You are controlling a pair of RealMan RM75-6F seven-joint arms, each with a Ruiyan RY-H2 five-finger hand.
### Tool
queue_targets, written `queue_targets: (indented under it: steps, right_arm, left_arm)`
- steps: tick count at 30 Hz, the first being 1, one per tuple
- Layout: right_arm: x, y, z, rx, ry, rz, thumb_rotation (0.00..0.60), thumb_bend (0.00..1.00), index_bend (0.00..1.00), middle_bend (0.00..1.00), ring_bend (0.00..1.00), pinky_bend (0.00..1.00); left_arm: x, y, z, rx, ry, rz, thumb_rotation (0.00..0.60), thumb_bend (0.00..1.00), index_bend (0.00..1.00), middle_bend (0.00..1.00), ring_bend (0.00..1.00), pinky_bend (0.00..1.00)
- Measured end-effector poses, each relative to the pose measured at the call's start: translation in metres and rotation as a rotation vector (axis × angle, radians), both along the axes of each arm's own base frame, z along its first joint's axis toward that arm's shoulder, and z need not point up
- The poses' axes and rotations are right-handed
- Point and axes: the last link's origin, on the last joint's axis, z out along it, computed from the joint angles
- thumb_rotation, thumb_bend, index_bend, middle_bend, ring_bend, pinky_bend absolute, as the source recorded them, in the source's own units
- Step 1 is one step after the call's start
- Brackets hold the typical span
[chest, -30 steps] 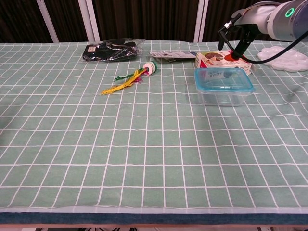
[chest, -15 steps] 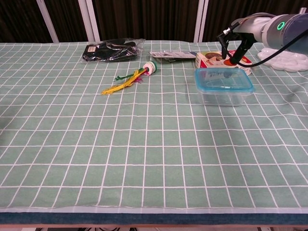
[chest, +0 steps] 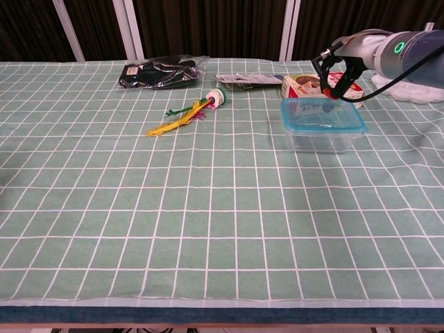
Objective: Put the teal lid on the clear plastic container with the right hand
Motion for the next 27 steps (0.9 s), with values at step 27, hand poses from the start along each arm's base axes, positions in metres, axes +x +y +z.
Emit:
queue_targets:
  steps: [27]
  right_arm:
    - [-0.025, -0.009, -0.013, -0.014, 0.004, -0.058, 0.6, 0.51, 0.6, 0.07, 0.0, 0.0]
  left_arm:
    - [-0.001, 0.0, 0.0, 0.0, -0.001, 0.011, 0.6, 0.52, 0.07, 0.0, 0.0, 0.0]
